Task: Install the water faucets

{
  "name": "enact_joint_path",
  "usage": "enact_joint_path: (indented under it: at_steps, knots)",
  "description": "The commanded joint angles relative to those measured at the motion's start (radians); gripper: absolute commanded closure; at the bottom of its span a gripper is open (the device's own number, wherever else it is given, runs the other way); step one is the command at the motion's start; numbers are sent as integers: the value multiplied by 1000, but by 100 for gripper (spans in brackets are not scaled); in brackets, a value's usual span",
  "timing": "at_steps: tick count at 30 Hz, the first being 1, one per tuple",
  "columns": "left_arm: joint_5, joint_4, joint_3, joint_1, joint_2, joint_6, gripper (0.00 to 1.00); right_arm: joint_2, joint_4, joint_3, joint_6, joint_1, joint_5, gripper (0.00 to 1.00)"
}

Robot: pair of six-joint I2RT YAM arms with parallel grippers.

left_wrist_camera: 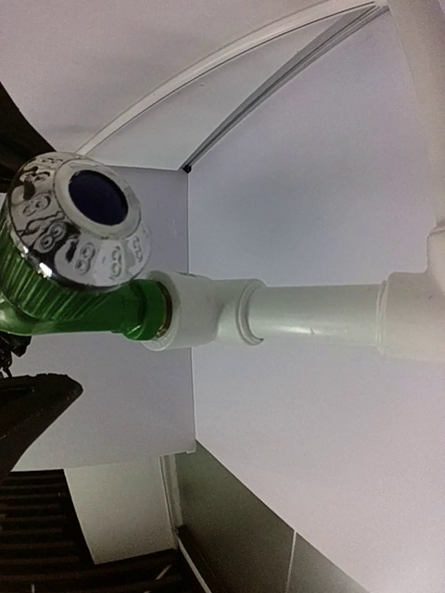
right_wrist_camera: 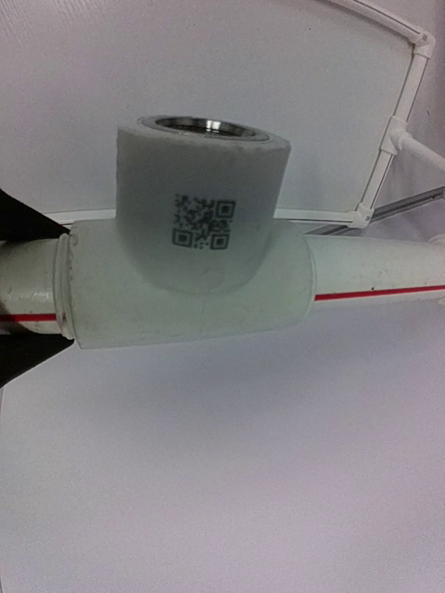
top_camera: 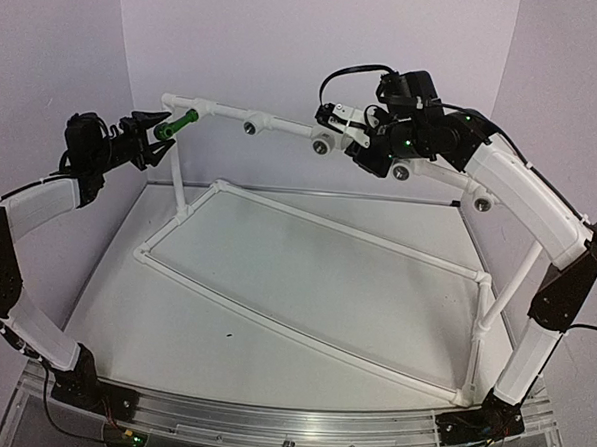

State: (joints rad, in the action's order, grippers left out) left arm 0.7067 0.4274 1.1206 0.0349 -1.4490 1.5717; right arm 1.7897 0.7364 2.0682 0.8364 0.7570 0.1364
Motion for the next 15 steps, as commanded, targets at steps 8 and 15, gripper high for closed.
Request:
enact_joint_path:
  at_steps: [8, 15]
  knots:
    - [-23, -166, 136, 15, 23, -397, 58, 15, 28, 20, -157, 1, 22, 100]
    - [-47, -285, 178, 26, 20, -688, 63, 11, 30, 17, -157, 1, 26, 100]
